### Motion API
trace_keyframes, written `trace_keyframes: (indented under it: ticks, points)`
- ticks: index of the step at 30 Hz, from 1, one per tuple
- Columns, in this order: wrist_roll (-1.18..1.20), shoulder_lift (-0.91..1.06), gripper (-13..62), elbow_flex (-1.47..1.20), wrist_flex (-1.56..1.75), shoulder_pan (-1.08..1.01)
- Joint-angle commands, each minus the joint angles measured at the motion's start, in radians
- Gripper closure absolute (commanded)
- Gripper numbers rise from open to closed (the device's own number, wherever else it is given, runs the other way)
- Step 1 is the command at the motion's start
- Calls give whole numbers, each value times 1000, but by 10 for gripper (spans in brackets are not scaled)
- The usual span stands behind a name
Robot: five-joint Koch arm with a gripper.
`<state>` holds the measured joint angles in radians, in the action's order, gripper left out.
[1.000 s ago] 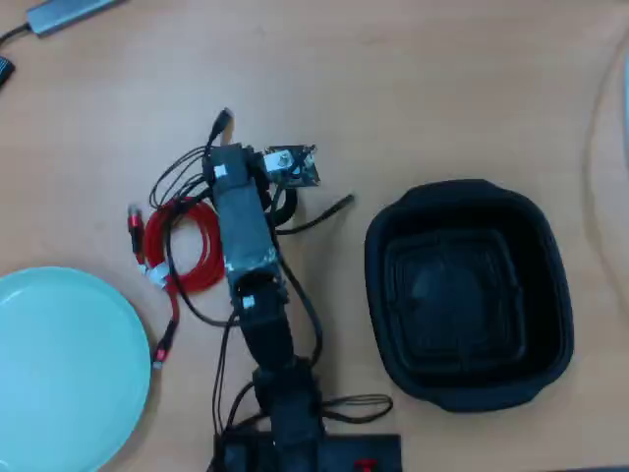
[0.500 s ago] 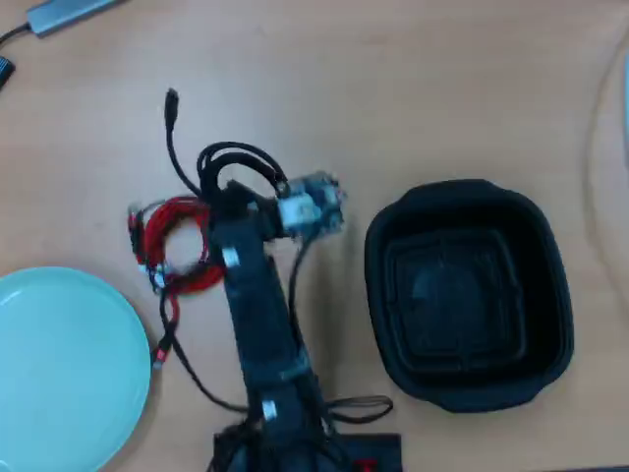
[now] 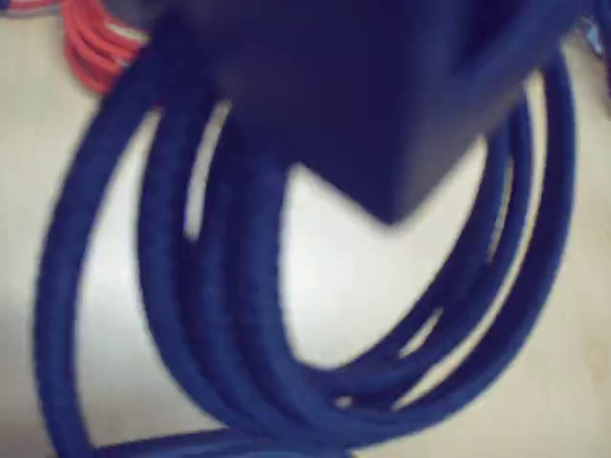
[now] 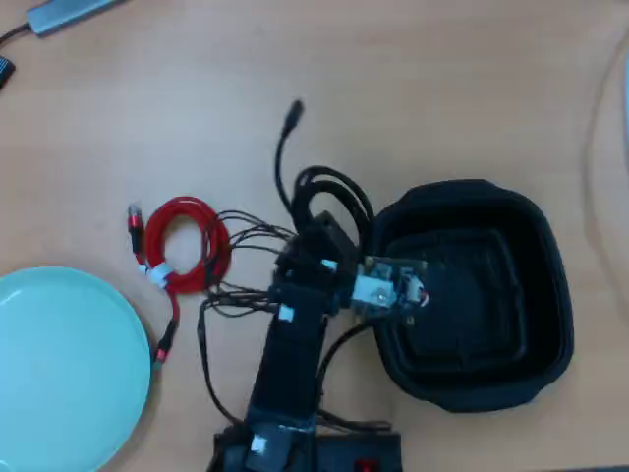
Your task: Put a black charging cable in a black bowl and put a red charging cable in a green bowl
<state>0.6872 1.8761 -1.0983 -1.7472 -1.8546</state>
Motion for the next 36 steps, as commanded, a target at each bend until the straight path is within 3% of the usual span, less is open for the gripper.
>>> trace_keyframes:
  ticks: [1, 10, 25, 36]
  points:
    - [-21, 40, 557, 8, 2, -69]
    - [-143, 35, 557, -103, 37, -302]
    - [-130, 28, 557, -104, 37, -529]
    - [-132, -212, 552, -94, 67, -627]
